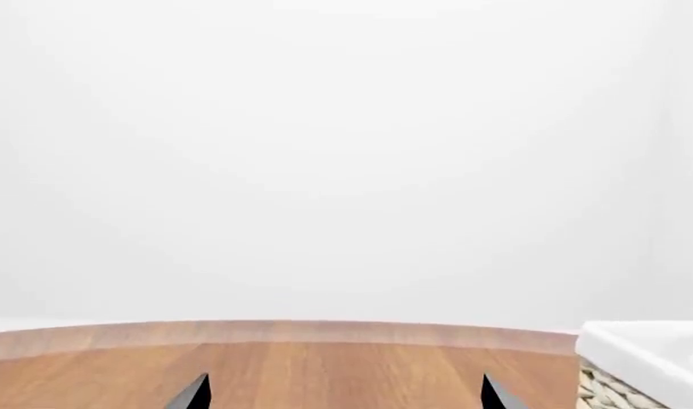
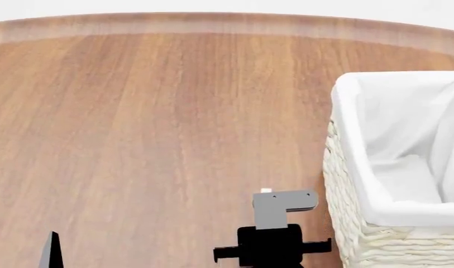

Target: Pick up the cream cheese box, and put it in the basket.

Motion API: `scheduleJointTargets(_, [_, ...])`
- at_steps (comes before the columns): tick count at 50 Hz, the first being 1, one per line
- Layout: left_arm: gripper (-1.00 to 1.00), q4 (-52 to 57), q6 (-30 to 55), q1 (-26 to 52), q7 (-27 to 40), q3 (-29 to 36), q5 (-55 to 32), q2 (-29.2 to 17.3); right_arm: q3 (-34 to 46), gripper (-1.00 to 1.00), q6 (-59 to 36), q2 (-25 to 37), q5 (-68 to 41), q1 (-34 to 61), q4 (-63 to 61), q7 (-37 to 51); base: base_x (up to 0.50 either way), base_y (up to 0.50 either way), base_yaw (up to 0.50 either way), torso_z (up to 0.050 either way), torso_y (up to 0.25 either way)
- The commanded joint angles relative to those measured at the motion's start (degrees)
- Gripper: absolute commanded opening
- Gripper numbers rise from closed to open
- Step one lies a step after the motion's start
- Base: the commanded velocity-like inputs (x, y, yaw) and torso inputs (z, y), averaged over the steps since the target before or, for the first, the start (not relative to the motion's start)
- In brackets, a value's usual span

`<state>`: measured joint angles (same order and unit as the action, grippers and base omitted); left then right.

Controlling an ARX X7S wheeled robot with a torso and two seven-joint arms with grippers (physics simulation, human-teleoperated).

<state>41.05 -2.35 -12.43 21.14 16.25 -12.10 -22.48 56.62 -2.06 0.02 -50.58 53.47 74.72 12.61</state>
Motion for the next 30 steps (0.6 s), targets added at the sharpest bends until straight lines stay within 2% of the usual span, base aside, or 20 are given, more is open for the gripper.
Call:
scheduleJointTargets(1, [1.00,-0.2,-0.4,0.0,0.2,0.1,0.0,-0.1,-0.7,-1.00,-0.2,0.0,0.9,-0.4,0.3,-0.1,0.00,0.00,0.00,0.000,0.000])
scheduleJointTargets(8, [1.00,-0.1,-0.4,0.0,0.3,0.2,0.0,-0.3,-1.7,-1.00,-0.3,0.0,2.0,-0.4,0.3,-0.1,0.00,0.00,0.00,0.000,0.000])
scheduleJointTargets(14, [1.00,-0.2,-0.4,0.0,0.3,0.4,-0.2,-0.4,0.8,-1.00,1.0,0.0,-0.5,0.9,0.3,-0.2,0.00,0.00,0.00,0.000,0.000])
scheduleJointTargets(19, [1.00,-0.4,-0.4,0.1,0.3,0.5,-0.2,-0.5,7.7,-1.00,4.3,0.0,-5.8,3.5,0.2,-0.1,0.00,0.00,0.00,0.000,0.000])
scheduleJointTargets(30, [1.00,-0.2,0.2,0.3,0.4,0.8,-0.4,-0.7,16.6,-1.00,7.5,0.0,-13.2,8.0,-1.3,1.9,0.00,0.00,0.00,0.000,0.000])
